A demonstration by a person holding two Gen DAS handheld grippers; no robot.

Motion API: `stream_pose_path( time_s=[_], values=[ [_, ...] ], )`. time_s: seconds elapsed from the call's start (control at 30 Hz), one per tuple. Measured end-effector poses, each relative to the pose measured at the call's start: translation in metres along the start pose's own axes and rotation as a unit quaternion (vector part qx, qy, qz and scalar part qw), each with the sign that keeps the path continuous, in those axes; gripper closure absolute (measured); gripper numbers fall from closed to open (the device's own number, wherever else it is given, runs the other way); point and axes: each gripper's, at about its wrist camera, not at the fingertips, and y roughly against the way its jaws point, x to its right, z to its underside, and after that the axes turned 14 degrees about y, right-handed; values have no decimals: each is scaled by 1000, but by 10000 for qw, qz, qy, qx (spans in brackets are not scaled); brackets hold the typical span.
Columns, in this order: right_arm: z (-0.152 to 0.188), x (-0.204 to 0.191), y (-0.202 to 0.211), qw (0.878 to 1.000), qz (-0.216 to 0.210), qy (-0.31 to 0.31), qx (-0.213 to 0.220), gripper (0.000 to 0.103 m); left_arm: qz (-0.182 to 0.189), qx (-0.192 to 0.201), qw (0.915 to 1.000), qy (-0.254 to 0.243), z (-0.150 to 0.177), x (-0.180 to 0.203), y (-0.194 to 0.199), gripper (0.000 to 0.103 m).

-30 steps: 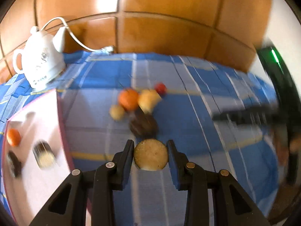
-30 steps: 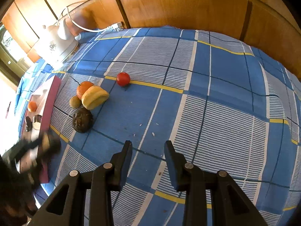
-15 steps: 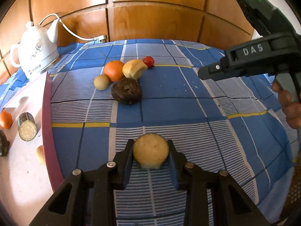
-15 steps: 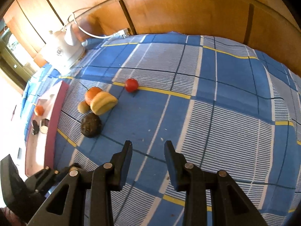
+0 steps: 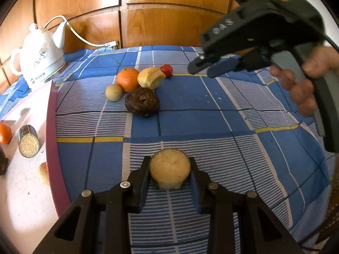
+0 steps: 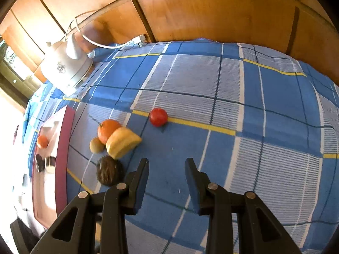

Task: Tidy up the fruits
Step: 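Move the right tool to the red tomato and close on it, then carry the pale round fruit with the left tool into the tray and open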

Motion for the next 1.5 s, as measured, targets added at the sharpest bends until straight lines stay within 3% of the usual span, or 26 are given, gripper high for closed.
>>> stream_pose_path(
  time_s=[0.33, 0.6, 0.7, 0.77, 0.97, 1.27, 1.5],
  values=[
    [-40, -2, -29, 9998, 121, 164, -28, 68, 60, 57, 10000, 1, 3, 0, 2, 69],
    [-59, 1, -65, 9988, 329, 164, -337, 68, 93, 66, 9999, 1, 3, -2, 2, 69],
    [-62, -1, -71, 9984, 343, 281, -359, 78, 94, 59, 9999, -10, 3, -2, 1, 69],
    [-61, -1, -69, 9980, 360, 341, -387, 78, 100, 58, 9999, -8, 3, -2, 2, 69],
    [-39, 9, -37, 9938, 581, 822, -479, 78, 100, 69, 9999, 12, 3, -3, 2, 69],
    [36, 40, -6, 9823, 942, 1237, -1048, 78, 79, 66, 9999, 49, 3, -4, 1, 69],
    [50, 48, -1, 9902, 732, 954, -713, 78, -9, 6, 10000, -25, 2, -1, 0, 69]
  ],
)
